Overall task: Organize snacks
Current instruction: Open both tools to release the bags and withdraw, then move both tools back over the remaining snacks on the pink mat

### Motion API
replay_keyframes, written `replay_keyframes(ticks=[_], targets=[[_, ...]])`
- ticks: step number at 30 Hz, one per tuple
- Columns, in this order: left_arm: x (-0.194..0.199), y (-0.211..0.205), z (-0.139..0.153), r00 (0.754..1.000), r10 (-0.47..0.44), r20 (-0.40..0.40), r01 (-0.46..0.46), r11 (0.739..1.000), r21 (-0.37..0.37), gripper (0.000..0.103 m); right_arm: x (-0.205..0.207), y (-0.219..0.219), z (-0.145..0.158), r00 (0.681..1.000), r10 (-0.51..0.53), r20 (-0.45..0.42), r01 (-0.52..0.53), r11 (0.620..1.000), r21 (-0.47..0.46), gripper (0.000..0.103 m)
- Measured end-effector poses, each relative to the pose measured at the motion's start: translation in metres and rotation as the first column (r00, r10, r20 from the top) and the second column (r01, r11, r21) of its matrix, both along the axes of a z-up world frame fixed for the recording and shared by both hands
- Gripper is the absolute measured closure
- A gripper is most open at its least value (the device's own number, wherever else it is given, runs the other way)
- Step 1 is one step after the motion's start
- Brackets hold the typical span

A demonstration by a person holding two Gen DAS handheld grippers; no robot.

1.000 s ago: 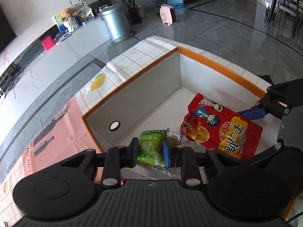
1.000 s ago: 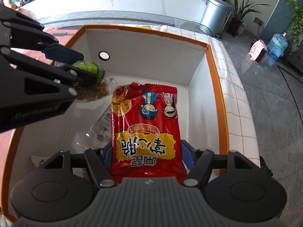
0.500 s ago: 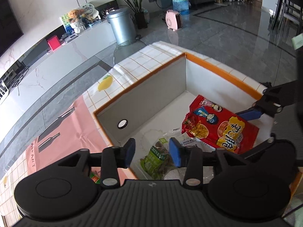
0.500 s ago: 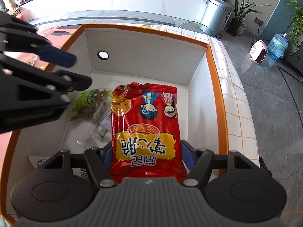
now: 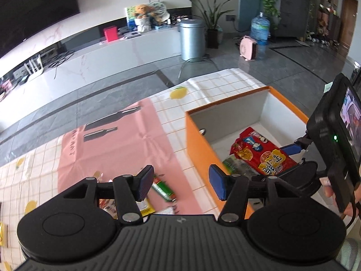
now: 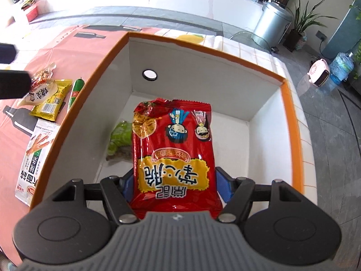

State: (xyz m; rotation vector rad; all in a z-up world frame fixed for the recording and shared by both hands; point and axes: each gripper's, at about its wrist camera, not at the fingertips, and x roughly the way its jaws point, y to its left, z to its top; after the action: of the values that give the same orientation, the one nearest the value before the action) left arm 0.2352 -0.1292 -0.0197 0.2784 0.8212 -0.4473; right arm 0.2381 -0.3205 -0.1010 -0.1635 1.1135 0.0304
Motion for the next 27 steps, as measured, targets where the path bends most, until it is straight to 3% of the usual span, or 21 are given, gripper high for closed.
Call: replay_keyframes(ticks=[8, 14, 21, 27], targets=[[0.001, 0.032, -0.015, 0.998, 0.058, -0.039, -0.059, 0.998, -0.003, 0.037, 0.015, 0.01, -0.012, 0.998, -0.043, -0.042, 0.042, 0.998, -0.039, 0.034], [-0.004, 0.047, -0.011, 0.995, 0.081, -0.05, -0.083, 0.996, -0.032, 0.032, 0.014, 0.014, -0.005, 0.998, -0.058, -0.037, 0.055, 0.996, -0.074, 0.025], [-0.017, 0.07, 0.002, 0.993, 0.11, -0.037, -0.113, 0.99, -0.079, 0.032, -0.001, 0.022, 0.016, 0.998, -0.064, -0.002, 0.064, 0.994, -0.086, 0.022], [-0.033, 0.093, 0.02, 0.987, 0.162, -0.007, -0.161, 0.978, -0.13, 0.032, -0.026, 0.036, 0.052, 0.993, -0.079, 0.088, 0.083, 0.995, -0.045, 0.022]])
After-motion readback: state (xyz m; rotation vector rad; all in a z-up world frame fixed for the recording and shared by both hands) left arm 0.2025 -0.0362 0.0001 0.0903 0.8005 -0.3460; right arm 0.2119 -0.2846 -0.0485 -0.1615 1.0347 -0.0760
